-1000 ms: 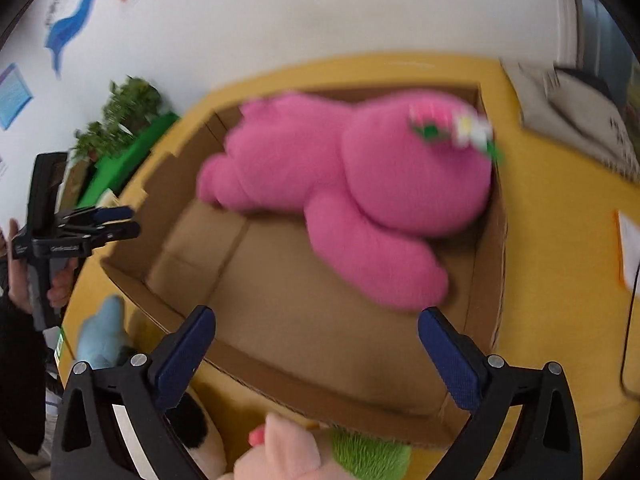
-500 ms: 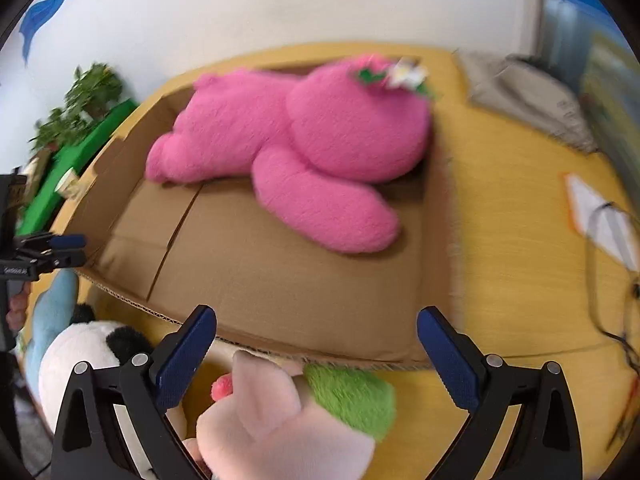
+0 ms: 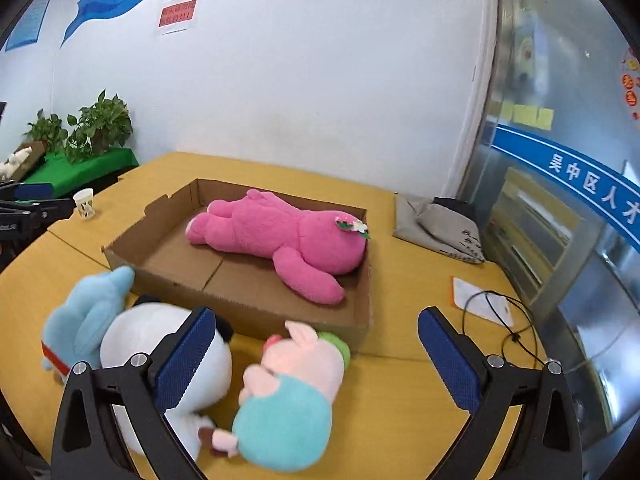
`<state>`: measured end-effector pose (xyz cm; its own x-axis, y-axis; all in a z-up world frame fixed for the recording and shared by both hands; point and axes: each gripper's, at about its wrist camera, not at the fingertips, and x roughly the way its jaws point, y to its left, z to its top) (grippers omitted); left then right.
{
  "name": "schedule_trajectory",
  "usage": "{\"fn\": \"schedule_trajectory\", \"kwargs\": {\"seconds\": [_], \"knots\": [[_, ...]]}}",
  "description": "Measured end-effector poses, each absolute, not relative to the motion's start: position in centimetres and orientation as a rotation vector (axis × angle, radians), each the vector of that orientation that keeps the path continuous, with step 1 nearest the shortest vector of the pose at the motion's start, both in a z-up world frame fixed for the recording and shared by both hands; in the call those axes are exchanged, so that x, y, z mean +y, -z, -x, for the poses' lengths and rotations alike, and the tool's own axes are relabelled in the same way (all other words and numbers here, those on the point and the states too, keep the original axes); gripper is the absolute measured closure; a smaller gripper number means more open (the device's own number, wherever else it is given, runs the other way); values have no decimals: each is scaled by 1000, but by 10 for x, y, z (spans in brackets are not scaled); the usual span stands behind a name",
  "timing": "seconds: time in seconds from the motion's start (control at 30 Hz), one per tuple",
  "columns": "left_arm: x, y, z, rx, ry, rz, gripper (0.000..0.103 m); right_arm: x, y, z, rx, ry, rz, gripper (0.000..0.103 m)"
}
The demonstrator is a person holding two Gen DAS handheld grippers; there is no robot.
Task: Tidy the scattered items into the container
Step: 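Withdraw both grippers from the box back over the remaining plush toys, then move both grippers onto the light blue plush and close on it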
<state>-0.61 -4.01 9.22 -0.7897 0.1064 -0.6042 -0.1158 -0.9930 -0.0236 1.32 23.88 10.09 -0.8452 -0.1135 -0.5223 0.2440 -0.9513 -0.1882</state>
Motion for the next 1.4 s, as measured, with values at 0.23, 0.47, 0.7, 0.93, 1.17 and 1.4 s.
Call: {"fn": "schedule_trajectory", "kwargs": {"seconds": [0.23,0.47,0.7,0.93,1.17,1.4], "knots": [[-17,-77,-29,-20,-2796,943,24,242,-83,-44,287,2827,-849,0],[-5,-71,-42,-9,-2751,917,24,241,-84,-59,276,2840,-825,0],[-13,-62,-37,-47,-2726,940,24,241,-82,-54,277,2848,-842,0],[-29,-49,-39,-82,-2701,977,24,234,-67,-41,288,2821,-900,0],[-52,-39,-41,-116,-2716,1008,24,208,-58,-38,300,2718,-879,0],[-102,-19,-30,-317,-2689,1095,24,159,-42,-49,344,2505,-841,0]]}}
